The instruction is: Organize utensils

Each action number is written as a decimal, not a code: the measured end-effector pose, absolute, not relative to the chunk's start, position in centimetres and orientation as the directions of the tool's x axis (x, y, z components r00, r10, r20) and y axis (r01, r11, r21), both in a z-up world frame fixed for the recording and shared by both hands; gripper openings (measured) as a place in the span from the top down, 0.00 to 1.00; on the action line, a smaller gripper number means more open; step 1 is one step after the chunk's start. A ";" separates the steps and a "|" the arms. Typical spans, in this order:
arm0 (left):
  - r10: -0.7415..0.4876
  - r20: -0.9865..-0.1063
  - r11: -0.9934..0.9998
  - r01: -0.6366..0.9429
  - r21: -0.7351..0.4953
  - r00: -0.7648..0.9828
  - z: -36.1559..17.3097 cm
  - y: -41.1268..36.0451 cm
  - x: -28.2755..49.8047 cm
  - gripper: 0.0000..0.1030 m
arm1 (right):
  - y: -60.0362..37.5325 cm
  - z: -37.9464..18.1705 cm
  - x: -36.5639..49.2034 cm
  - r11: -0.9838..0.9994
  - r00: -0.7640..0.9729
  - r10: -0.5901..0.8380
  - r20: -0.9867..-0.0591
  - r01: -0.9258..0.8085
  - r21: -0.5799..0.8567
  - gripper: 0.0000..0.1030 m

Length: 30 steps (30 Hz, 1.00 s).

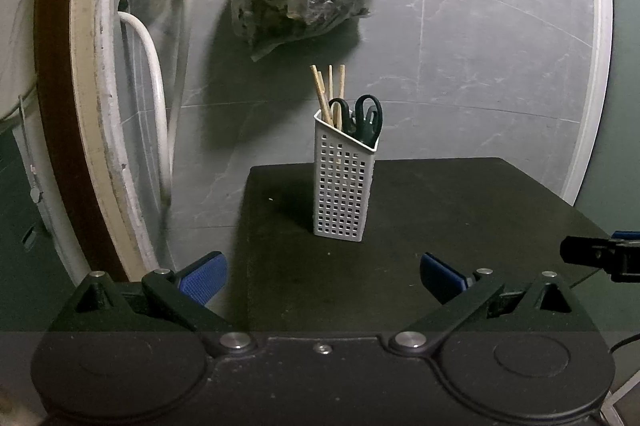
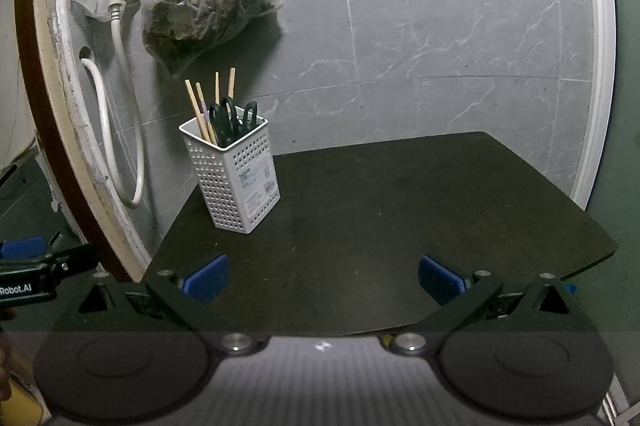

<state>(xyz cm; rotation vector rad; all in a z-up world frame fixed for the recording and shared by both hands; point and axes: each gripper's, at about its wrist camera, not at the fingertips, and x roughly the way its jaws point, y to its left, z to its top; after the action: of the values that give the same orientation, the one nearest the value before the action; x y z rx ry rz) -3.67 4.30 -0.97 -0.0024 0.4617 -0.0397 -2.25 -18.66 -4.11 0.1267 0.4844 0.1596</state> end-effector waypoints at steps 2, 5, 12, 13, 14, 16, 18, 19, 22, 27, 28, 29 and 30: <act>-0.041 -0.446 0.999 0.040 -0.011 0.894 -1.0 4.4 -3.6 0.01 | -18.7 -4.1 -2.3 0.980 0.873 0.181 -0.453 -0.122 0.158 0.00; -0.041 -0.447 0.999 0.040 -0.012 0.894 -1.0 4.4 -3.6 0.01 | -18.7 -4.1 -2.2 0.980 0.873 0.184 -0.452 -0.124 0.158 0.00; -0.041 -0.447 0.999 0.039 -0.015 0.894 -1.1 4.6 -3.6 0.01 | -18.7 -4.2 -2.2 0.979 0.870 0.188 -0.455 -0.133 0.152 0.00; -0.041 -0.447 0.999 0.039 -0.015 0.894 -1.1 4.6 -3.6 0.01 | -18.6 -4.2 -2.2 0.979 0.870 0.188 -0.455 -0.132 0.152 0.00; -0.041 -0.447 0.999 0.039 -0.014 0.894 -1.1 4.6 -3.6 0.01 | -18.6 -4.2 -2.2 0.979 0.870 0.189 -0.455 -0.134 0.151 0.00; -0.042 -0.447 0.999 0.040 -0.014 0.894 -1.1 4.6 -3.6 0.01 | -18.4 -4.2 -2.1 0.979 0.870 0.190 -0.454 -0.135 0.150 0.00; -0.042 -0.447 0.999 0.040 -0.014 0.894 -1.1 4.5 -3.5 0.01 | -18.3 -4.2 -2.1 0.979 0.870 0.191 -0.455 -0.136 0.149 0.00; -0.041 -0.447 0.999 0.039 -0.014 0.894 -1.1 4.5 -3.5 0.01 | -18.2 -4.1 -2.1 0.979 0.869 0.191 -0.456 -0.138 0.148 0.00; -0.041 -0.447 0.999 0.038 -0.016 0.894 -1.1 4.6 -3.5 0.01 | -18.0 -4.1 -2.0 0.980 0.868 0.191 -0.458 -0.139 0.144 0.00; -0.043 -0.448 0.999 0.039 -0.019 0.893 -1.2 4.7 -3.4 0.01 | -17.9 -4.1 -2.0 0.980 0.867 0.189 -0.460 -0.138 0.142 0.00; -0.044 -0.448 0.999 0.040 -0.020 0.893 -1.2 4.8 -3.4 0.01 | -17.9 -4.1 -1.9 0.980 0.868 0.188 -0.461 -0.137 0.141 0.00; -0.045 -0.448 0.999 0.040 -0.020 0.893 -1.3 4.8 -3.3 0.01 | -17.9 -4.1 -1.9 0.981 0.868 0.187 -0.460 -0.137 0.140 0.00; -0.046 -0.448 0.999 0.041 -0.021 0.893 -1.3 4.8 -3.3 0.01 | -17.9 -4.1 -1.9 0.981 0.868 0.186 -0.460 -0.136 0.139 0.00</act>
<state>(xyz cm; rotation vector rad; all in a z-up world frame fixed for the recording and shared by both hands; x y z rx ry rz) -3.26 4.80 -1.32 -0.0107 0.4649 -0.0453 -1.91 -17.86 -4.09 0.1034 0.4911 0.1685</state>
